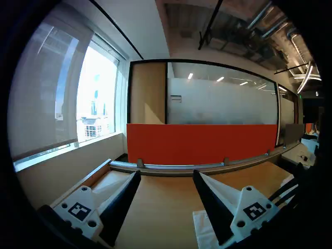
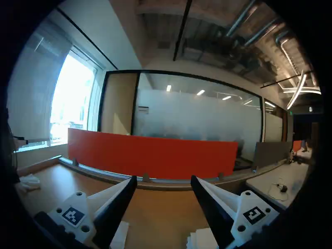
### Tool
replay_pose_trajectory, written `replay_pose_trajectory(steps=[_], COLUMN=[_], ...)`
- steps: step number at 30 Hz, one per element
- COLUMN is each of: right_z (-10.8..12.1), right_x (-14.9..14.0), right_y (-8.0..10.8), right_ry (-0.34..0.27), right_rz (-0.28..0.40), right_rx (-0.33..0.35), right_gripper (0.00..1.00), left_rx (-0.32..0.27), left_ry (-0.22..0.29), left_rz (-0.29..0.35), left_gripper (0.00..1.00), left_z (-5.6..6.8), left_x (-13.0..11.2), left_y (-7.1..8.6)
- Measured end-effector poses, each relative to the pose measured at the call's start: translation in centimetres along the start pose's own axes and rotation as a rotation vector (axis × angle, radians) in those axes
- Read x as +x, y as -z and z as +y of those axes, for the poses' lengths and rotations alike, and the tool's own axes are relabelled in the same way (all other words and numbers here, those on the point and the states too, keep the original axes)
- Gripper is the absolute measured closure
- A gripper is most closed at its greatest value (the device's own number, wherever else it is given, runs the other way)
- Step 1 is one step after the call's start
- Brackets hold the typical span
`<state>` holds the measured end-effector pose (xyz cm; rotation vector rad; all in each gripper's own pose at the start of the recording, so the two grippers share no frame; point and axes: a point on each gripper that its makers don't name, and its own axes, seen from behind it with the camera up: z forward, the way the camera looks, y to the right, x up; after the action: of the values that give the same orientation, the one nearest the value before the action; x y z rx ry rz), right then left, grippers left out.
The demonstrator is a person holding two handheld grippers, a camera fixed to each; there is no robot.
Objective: Fold towel
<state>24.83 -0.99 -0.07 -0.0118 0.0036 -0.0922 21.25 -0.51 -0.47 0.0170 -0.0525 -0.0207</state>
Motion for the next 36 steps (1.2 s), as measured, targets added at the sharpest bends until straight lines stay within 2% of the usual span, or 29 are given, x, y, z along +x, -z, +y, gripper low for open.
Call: replay_pose_trajectory(steps=[8,17,23,36], right_z=[-1.9,-5.0,-6.8,-8.6], right_x=[0.5,0.2,-1.0,-5.3], right_y=[-0.2,-0.2,0.0,0.8], right_ry=[0.039,0.092,0.144,0.196], right_rz=[-0.023,-0.067,-0.108,-0.259], right_rx=[0.098,0.266,0.359,0.474], right_gripper=[0.0,0.0,0.0,0.0], left_rx=[-0.078,-0.202,-0.254,-0.391], left_ry=[-0.036,-0.095,-0.134,-0.189], left_rz=[-0.044,-0.116,-0.158,-0.281], left_gripper=[0.07,0.07,0.07,0.07], left_z=[1.6,4.1,5.3,8.4], left_x=[-0.2,-1.1,-2.5,-6.8], left_y=[-0.1,-0.1,0.0,0.5])
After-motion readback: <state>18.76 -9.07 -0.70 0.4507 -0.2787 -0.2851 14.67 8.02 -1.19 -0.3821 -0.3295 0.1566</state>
